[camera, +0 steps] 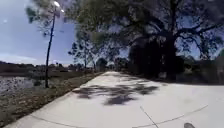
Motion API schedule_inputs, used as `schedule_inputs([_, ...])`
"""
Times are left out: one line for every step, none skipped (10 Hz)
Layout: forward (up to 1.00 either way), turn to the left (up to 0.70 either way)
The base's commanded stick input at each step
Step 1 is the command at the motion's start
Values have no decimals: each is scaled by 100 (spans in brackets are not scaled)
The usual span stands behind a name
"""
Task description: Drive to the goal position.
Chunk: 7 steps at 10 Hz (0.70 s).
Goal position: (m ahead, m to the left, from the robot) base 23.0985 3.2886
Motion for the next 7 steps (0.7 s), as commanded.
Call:
schedule_inputs([100,0])
schedule_inputs([100,0])
schedule_inputs([100,0])
schedule_inputs([100,0])
schedule_inputs([100,0])
schedule_inputs([100,0])
schedule_inputs([100,0])
